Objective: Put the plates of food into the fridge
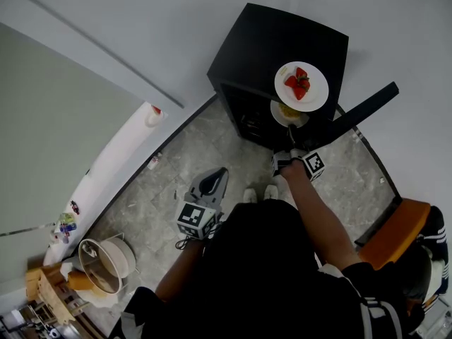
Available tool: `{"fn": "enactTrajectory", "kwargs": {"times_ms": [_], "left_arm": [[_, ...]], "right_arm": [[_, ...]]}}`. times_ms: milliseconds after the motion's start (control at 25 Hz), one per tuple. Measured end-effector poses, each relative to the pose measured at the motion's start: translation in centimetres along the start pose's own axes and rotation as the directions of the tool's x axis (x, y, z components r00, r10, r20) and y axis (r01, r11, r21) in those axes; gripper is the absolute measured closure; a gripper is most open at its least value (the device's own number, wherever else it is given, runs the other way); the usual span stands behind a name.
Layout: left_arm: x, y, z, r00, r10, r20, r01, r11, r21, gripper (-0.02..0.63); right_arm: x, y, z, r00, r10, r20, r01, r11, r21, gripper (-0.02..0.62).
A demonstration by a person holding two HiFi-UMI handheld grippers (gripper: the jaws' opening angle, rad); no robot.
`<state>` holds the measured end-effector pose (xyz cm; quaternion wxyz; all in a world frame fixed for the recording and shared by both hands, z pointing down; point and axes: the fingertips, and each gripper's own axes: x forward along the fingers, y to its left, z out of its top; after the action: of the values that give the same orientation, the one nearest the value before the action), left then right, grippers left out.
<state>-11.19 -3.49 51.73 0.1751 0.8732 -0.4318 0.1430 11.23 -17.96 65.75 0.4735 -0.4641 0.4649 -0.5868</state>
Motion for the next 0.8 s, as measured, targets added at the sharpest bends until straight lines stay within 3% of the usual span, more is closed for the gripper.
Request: {"fn": "enactTrajectory", "kwargs": {"times_ms": [440, 800], "left_arm": [[1.2, 1.3, 0.9, 1.000, -0.012, 0.004, 0.012, 1.000, -0.015, 0.577], [2.6, 1.9, 1.3, 0.999, -0.042, 0.005, 0.042, 0.999, -0.007, 0.575]], "right_arm": [[1.3, 0.3, 0.9, 0.999, 0.009, 0.033, -0.009, 1.000, -0.010, 0.563], [1.6, 0.2, 2.5, 0.989, 0.014, 0.144, -0.009, 0.999, -0.034, 0.563]]}}
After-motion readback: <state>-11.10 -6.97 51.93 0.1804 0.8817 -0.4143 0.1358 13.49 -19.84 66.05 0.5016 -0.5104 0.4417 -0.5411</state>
